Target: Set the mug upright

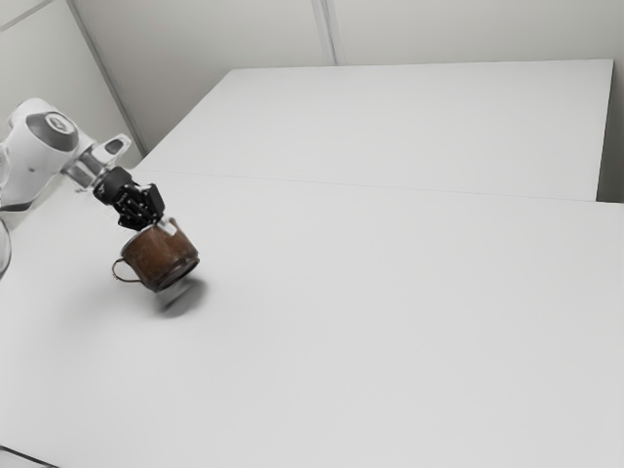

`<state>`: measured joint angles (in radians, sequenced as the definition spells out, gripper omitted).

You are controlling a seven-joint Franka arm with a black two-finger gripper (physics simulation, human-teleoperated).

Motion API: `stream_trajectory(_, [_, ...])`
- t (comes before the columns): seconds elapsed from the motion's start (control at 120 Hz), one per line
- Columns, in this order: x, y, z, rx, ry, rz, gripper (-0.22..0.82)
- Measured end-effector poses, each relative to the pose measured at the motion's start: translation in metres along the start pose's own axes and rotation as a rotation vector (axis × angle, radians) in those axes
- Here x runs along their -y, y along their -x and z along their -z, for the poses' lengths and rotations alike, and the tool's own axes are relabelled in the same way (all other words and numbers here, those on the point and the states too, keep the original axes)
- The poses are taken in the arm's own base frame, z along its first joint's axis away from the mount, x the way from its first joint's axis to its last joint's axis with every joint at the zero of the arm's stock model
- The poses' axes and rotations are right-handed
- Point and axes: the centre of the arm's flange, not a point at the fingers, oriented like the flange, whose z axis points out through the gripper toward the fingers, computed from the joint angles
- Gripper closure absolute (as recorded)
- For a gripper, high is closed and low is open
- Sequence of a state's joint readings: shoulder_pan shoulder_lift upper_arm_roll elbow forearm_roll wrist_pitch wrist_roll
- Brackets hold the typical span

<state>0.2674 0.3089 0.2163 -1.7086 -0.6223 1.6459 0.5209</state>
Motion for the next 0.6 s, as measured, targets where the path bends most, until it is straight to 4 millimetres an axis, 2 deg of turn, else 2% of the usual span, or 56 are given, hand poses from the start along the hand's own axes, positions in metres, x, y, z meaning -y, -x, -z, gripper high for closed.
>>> stream_trajectory(0.075, [-0.044, 0.008, -0.013, 0.034, -0.13, -0.059, 0.77])
stream_trajectory(0.167, [-0.076, 0.025, -0.039, 0.05, -0.27, -0.106, 0.78])
stream_trajectory(0.3, [-0.094, 0.026, -0.074, -0.004, -0.401, -0.138, 0.78])
stream_trajectory(0.433, [-0.108, 0.015, -0.082, -0.124, -0.468, -0.152, 0.78])
stream_trajectory(0.6, [-0.115, 0.01, -0.1, -0.254, -0.482, -0.127, 0.78])
